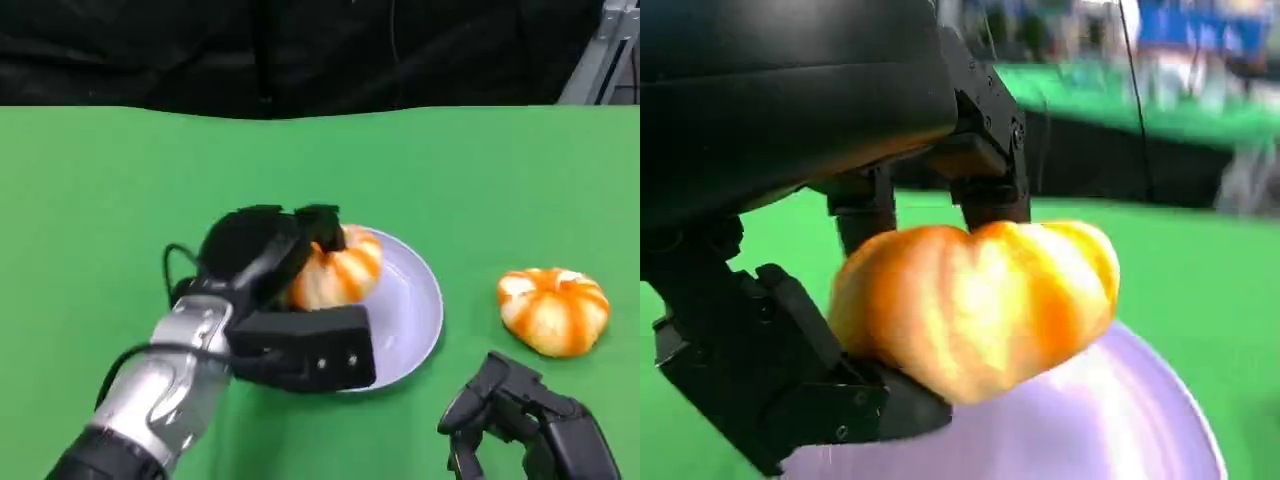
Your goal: Grasp the bread from the table and place it into the plate.
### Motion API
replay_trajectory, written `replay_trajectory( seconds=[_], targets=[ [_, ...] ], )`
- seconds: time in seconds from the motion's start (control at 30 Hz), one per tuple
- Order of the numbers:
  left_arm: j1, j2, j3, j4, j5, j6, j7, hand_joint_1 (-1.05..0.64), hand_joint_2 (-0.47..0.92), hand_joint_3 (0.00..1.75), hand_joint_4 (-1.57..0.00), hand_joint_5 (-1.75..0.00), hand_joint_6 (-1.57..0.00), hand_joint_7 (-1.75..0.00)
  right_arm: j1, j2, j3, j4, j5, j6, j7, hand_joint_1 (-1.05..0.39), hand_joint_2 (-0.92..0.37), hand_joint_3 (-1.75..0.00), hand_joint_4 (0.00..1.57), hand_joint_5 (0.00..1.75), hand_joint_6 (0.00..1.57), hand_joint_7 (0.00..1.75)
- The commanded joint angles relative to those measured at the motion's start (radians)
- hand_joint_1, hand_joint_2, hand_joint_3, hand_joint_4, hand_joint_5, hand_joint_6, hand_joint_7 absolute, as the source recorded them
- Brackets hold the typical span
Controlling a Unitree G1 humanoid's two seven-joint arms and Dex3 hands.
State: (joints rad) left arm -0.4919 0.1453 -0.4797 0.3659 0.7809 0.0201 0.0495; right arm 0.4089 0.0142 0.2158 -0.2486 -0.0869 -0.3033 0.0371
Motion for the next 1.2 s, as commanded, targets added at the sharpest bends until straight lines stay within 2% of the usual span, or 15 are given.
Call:
replay_trajectory(
  seconds=[0.03, 0.1, 0.2, 0.43, 0.57, 0.63, 0.73, 0.77, 0.83, 0.93, 0.97, 1.07, 1.13, 1.17, 1.2],
  targets=[
    [-0.024, 0.033, -0.028, -0.066, 0.019, 0.088, -0.179, -0.72, 0.92, 0.26, -0.05, -0.77, -0.14, -0.2, 0.006, -0.008, -0.007, 0.007, 0.0, -0.013, -0.004, -0.06, -0.37, -1.34, 0.65, 1.7, 0.67, 1.46],
    [-0.027, 0.041, -0.04, -0.085, 0.03, 0.117, -0.237, -0.85, 0.92, 0.28, -0.01, -0.62, -0.04, -0.17, 0.006, -0.007, -0.006, 0.007, -0.005, -0.017, -0.008, -0.07, -0.37, -1.34, 0.66, 1.7, 0.68, 1.46],
    [-0.031, 0.051, -0.048, -0.107, 0.031, 0.147, -0.308, -0.91, 0.92, 0.29, 0.0, -0.52, 0.0, -0.17, 0.004, -0.006, -0.008, 0.008, 0.003, -0.02, -0.005, -0.07, -0.37, -1.34, 0.67, 1.71, 0.69, 1.46],
    [-0.018, 0.089, -0.036, -0.174, 0.016, 0.173, -0.402, -0.94, 0.92, 0.31, -0.01, -0.59, -0.04, -0.22, 0.005, -0.012, -0.012, -0.002, 0.012, -0.007, 0.004, -0.08, -0.38, -1.32, 0.67, 1.69, 0.69, 1.44],
    [0.05, 0.12, 0.048, -0.25, -0.064, 0.102, -0.327, -0.76, 0.92, 0.27, -0.22, -0.74, -0.21, -0.31, 0.006, -0.01, -0.014, -0.003, 0.01, -0.003, 0.003, -0.07, -0.38, -1.32, 0.67, 1.69, 0.69, 1.45],
    [0.082, 0.13, 0.082, -0.28, -0.091, 0.072, -0.292, -0.65, 0.92, 0.24, -0.37, -0.88, -0.31, -0.32, 0.004, -0.009, -0.014, -0.001, 0.01, -0.006, 0.003, -0.07, -0.37, -1.33, 0.67, 1.69, 0.69, 1.45],
    [0.146, 0.131, 0.161, -0.32, -0.196, 0.023, -0.27, -0.53, 0.92, 0.23, -0.55, -0.85, -0.49, -0.3, 0.004, -0.008, -0.013, -0.002, 0.014, -0.002, 0.005, -0.07, -0.37, -1.33, 0.67, 1.7, 0.69, 1.46],
    [0.178, 0.127, 0.197, -0.335, -0.254, 0.002, -0.269, -0.44, 0.92, 0.2, -0.65, -0.84, -0.62, -0.31, 0.004, -0.01, -0.014, -0.002, 0.015, -0.002, 0.007, -0.08, -0.37, -1.33, 0.66, 1.7, 0.68, 1.46],
    [0.241, 0.114, 0.259, -0.359, -0.364, -0.044, -0.268, -0.33, 0.92, 0.19, -0.78, -0.9, -0.77, -0.34, 0.006, -0.013, -0.017, -0.002, 0.014, -0.003, 0.009, -0.08, -0.38, -1.33, 0.66, 1.7, 0.68, 1.45],
    [0.308, 0.102, 0.311, -0.382, -0.479, -0.102, -0.273, -0.19, 0.92, 0.21, -0.84, -1.04, -0.91, -0.36, 0.008, -0.011, -0.016, 0.0, 0.021, -0.007, 0.011, -0.07, -0.38, -1.34, 0.66, 1.7, 0.68, 1.46],
    [0.339, 0.093, 0.335, -0.388, -0.532, -0.134, -0.275, -0.16, 0.9, 0.24, -0.84, -1.08, -0.93, -0.38, 0.009, -0.011, -0.015, -0.001, 0.019, -0.006, 0.01, -0.07, -0.37, -1.34, 0.66, 1.7, 0.68, 1.46],
    [0.42, 0.07, 0.39, -0.392, -0.647, -0.229, -0.267, -0.06, 0.55, 0.97, -0.83, -1.22, -0.91, -0.68, 0.012, -0.011, -0.013, -0.006, 0.02, -0.001, 0.012, -0.09, -0.36, -1.36, 0.66, 1.71, 0.68, 1.47],
    [0.476, 0.048, 0.419, -0.4, -0.688, -0.273, -0.246, -0.03, 0.44, 1.2, -0.84, -1.31, -0.9, -0.86, 0.013, -0.011, -0.012, -0.009, 0.024, 0.002, 0.016, -0.08, -0.36, -1.36, 0.66, 1.71, 0.68, 1.48],
    [0.5, 0.04, 0.43, -0.405, -0.701, -0.287, -0.237, -0.02, 0.41, 1.3, -0.84, -1.41, -0.88, -1.03, 0.014, -0.012, -0.011, -0.01, 0.024, 0.003, 0.016, -0.08, -0.36, -1.36, 0.65, 1.71, 0.68, 1.48],
    [0.513, 0.035, 0.436, -0.407, -0.707, -0.294, -0.233, -0.02, 0.39, 1.33, -0.84, -1.45, -0.86, -1.09, 0.015, -0.011, -0.01, -0.011, 0.023, 0.003, 0.017, -0.08, -0.36, -1.36, 0.65, 1.71, 0.68, 1.48]
  ],
)
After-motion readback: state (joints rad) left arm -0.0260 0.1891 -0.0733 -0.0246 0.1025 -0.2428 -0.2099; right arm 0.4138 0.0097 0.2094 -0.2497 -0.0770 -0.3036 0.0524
